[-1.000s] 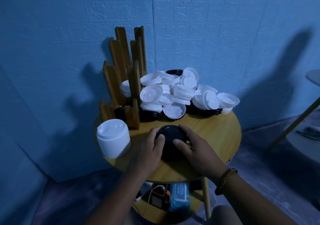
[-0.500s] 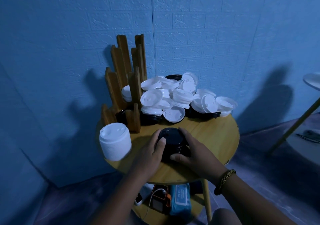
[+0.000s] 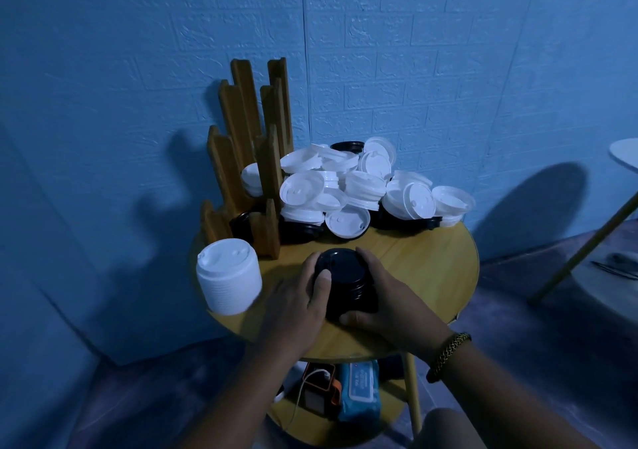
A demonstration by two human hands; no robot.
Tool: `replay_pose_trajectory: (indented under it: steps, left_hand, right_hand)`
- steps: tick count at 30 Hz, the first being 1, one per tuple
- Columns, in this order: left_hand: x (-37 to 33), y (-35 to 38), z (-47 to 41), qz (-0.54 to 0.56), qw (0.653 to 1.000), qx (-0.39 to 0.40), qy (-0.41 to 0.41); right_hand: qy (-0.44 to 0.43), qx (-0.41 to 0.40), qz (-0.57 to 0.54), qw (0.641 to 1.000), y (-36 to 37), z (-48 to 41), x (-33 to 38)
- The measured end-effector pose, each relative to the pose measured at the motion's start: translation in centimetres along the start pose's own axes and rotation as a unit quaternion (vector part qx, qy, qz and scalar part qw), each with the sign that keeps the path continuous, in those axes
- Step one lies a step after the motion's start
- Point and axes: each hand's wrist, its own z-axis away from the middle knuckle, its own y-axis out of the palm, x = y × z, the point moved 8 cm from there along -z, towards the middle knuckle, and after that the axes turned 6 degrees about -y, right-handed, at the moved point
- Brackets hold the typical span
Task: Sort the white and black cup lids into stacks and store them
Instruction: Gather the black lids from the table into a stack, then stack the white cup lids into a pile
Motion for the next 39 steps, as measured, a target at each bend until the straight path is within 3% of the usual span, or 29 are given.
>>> replay_pose_trajectory:
  steps: [8,26,28,30,33,35,39]
  left_hand:
    - [0.5,-0.1,-0.2,0.089,0.996,0.032,-0.007]
    - [0.8,0.1,-0.3,0.092,0.995,0.047,-0.011]
    - [0.5,-0.9,0.0,0.088,0.996,0.010,0.015]
    - [0.1,-3.2,0.9,0.051,0.993,-0.081,0.064]
    - [0.1,-7.9,2.9,-0.020,0.955,-0.265,0.135]
    - [1.6,-10.6,4.1,-0.027,0.927,-0.351,0.129]
    - [6.2,-13.6,4.1,0.020,0.934,-0.355,0.042]
  right_hand:
    - [0.005,-0.009,0.021,1.000,0.1,-0.1,0.5]
    - [-0.007,-0.009,0.017,1.000,-0.2,-0.3,1.2]
    - [-0.006,-0.012,0.019,1.000,-0.1,-0.6,1.2]
    - [-0.007,-0.011,0.018,1.000,0.1,-1.1,1.3]
    - [-0.010,0.001,0.018,1.000,0.4,-2.0,1.6]
    - [-0.009,0.016,0.017,1.000,0.9,-2.6,1.9]
    - [-0.011,0.030,0.007,0.999,2.2,-3.7,3.2]
